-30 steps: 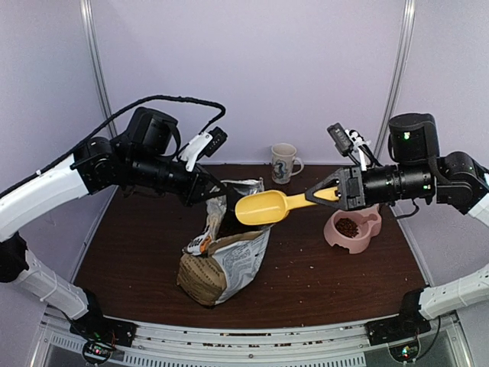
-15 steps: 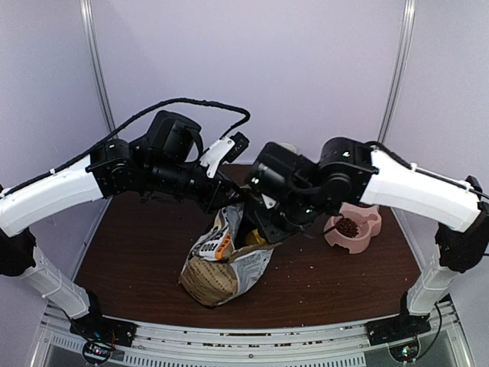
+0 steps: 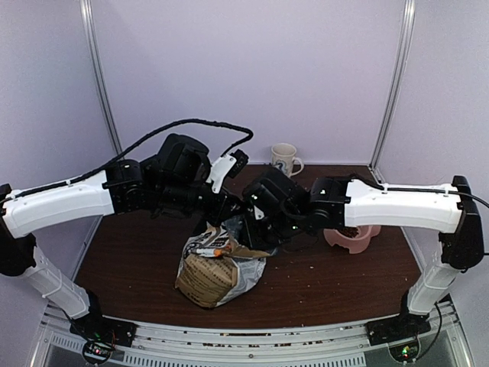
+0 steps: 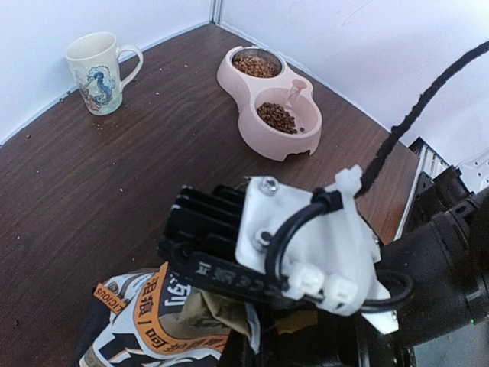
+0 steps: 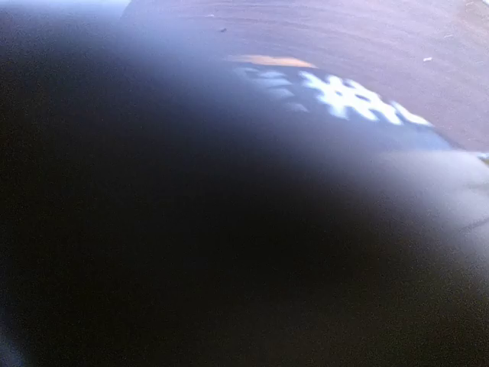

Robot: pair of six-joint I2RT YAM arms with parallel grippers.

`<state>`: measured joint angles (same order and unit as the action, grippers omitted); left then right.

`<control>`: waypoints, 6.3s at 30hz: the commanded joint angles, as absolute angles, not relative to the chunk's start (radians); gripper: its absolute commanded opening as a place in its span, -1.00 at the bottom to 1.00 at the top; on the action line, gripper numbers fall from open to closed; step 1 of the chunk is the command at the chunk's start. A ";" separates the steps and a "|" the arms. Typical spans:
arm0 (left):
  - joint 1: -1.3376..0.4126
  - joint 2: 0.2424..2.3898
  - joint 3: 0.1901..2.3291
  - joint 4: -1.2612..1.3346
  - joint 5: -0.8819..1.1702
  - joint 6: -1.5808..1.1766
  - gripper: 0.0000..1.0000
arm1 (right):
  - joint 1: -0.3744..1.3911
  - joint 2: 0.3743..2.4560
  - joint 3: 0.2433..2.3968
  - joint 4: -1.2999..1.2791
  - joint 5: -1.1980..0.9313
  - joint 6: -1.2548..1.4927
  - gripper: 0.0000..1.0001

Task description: Serve the pet food

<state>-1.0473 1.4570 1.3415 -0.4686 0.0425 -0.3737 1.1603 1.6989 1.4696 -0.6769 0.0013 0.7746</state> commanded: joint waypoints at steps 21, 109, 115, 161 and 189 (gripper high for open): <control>-1.050 1.341 1.338 -0.373 -0.071 -0.393 -1.00 | 1.094 1.323 1.097 -0.150 -0.704 1.083 -0.60; -0.860 1.169 1.322 -0.434 0.154 -0.340 -1.00 | 0.397 0.757 0.378 0.637 -0.535 1.661 -0.60; -0.774 1.201 1.345 -0.485 0.317 -0.238 -1.00 | 0.159 0.610 0.212 0.563 -0.561 1.658 -0.60; -0.727 1.200 1.241 -0.486 0.323 -0.138 -1.00 | -0.100 0.403 0.429 -0.534 -0.365 1.023 -0.59; -0.727 1.207 1.244 -0.492 0.327 -0.136 -1.00 | -0.058 0.728 0.855 -0.884 -0.308 0.470 -0.59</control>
